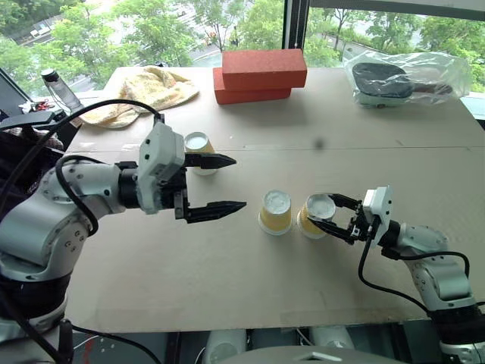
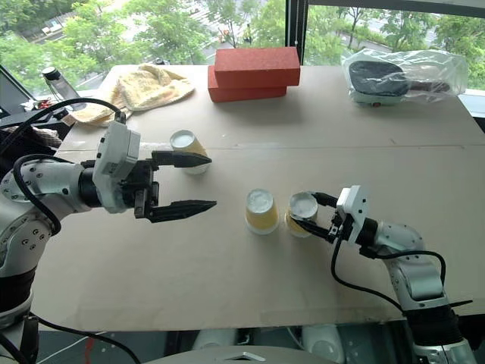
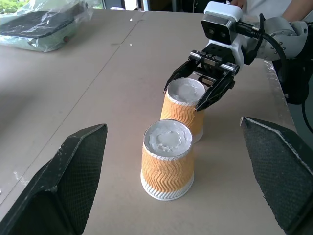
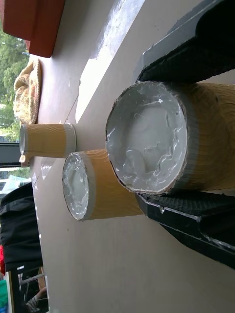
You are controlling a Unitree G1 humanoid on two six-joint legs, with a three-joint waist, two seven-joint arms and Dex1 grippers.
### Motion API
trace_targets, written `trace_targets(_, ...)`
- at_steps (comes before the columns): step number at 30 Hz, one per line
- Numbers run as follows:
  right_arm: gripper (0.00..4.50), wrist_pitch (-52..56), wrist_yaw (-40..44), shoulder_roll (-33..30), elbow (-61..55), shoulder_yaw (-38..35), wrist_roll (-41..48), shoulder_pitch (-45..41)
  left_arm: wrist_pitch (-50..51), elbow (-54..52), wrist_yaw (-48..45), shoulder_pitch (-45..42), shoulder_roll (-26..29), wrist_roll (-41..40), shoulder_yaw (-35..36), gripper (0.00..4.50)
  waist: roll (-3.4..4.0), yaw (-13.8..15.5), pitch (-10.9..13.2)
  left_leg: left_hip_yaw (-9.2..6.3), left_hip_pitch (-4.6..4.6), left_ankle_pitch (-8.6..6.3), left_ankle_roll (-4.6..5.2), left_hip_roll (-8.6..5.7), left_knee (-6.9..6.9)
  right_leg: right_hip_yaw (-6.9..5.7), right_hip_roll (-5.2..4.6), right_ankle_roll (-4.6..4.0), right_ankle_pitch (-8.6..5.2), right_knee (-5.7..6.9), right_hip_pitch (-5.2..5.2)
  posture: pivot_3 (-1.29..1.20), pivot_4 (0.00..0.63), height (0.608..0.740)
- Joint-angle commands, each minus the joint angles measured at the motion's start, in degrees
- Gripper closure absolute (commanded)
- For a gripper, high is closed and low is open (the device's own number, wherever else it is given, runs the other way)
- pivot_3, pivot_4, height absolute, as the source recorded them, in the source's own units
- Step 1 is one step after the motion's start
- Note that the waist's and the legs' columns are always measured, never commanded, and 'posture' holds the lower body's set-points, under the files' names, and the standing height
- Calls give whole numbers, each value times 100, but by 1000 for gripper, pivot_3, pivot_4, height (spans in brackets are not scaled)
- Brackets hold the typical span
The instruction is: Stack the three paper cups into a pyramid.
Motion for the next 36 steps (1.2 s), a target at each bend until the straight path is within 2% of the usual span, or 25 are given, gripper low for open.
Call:
trace_targets(1, 2301, -9, 67, 84, -81, 153, 30, 7, -43, -53, -32, -93, 89, -39, 61, 0, 0, 1, 0, 0, 0, 0, 0, 0, 0, 0, 0, 0, 0, 0, 0, 0, 150, 730)
trace_targets(6, 2301, 131, 68, 20, -47, 217, -10, -5, -38, -81, -9, -68, 82, 0, 37, 0, 0, 3, 0, 1, 0, 0, 0, 0, 0, 0, 0, 0, 0, 0, 0, 0, 150, 730)
trace_targets(8, 1263, 309, 76, -104, -61, 244, -51, -1, -37, -93, 7, -59, 77, 8, 31, 0, 0, 4, 0, 0, 0, 0, 0, 0, 0, 0, 0, 0, 0, 0, 0, 0, 150, 730)
trace_targets(11, 16, 434, 65, -160, -124, 170, 72, -37, -40, -100, 36, -64, 56, 6, 29, 0, 0, 14, 0, -1, -1, 0, 0, 0, 1, -2, 0, 0, 0, 0, 0, 0, 150, 730)
trace_targets(19, 16, 385, 60, -443, -445, -194, 254, -95, -78, -81, 145, -78, 39, -6, 125, 0, 0, 24, 1, 0, -2, 0, 0, 0, 1, 0, -2, 0, 0, -1, 0, 0, 150, 730)
trace_targets(22, 16, 542, 185, -847, -706, -483, 403, 26, -27, -67, 224, -90, -49, -252, 327, 0, 1, 31, 1, -1, -2, 0, 0, 0, 2, -1, -3, 0, 0, -1, 0, 0, 150, 730)
trace_targets(26, 16, 779, 340, -1288, -951, -918, 769, 121, -122, 238, 527, 96, -504, -637, 844, 0, -1, 50, 0, -7, -4, 0, 0, 2, 3, -6, -3, 0, 0, -2, 3, 0, 150, 730)
trace_targets(28, 16, 1003, 330, -1418, -1072, -1133, 1064, 31, -288, 375, 810, 278, -752, -447, 963, 0, -1, 31, 0, -6, -2, 0, 1, 2, 5, -4, -3, 0, 0, 1, 3, 0, 150, 730)
trace_targets(32, 16, 1777, 13, -1479, -1303, -1432, 1921, -454, -1165, 1028, 1939, 637, -1578, 757, 775, 0, -1, 24, 0, -9, 9, 0, 1, 2, 6, -4, -3, -1, 1, 1, 17, 0, 150, 730)
trace_targets(36, 16, 2175, -252, -1351, -1363, -1493, 2330, -745, -2290, 1758, 2619, 692, -2319, 1691, 651, 0, -21, 74, 2, -17, 6, -1, 2, 1, 10, -14, -7, -1, 1, -2, 21, 0, 150, 730)
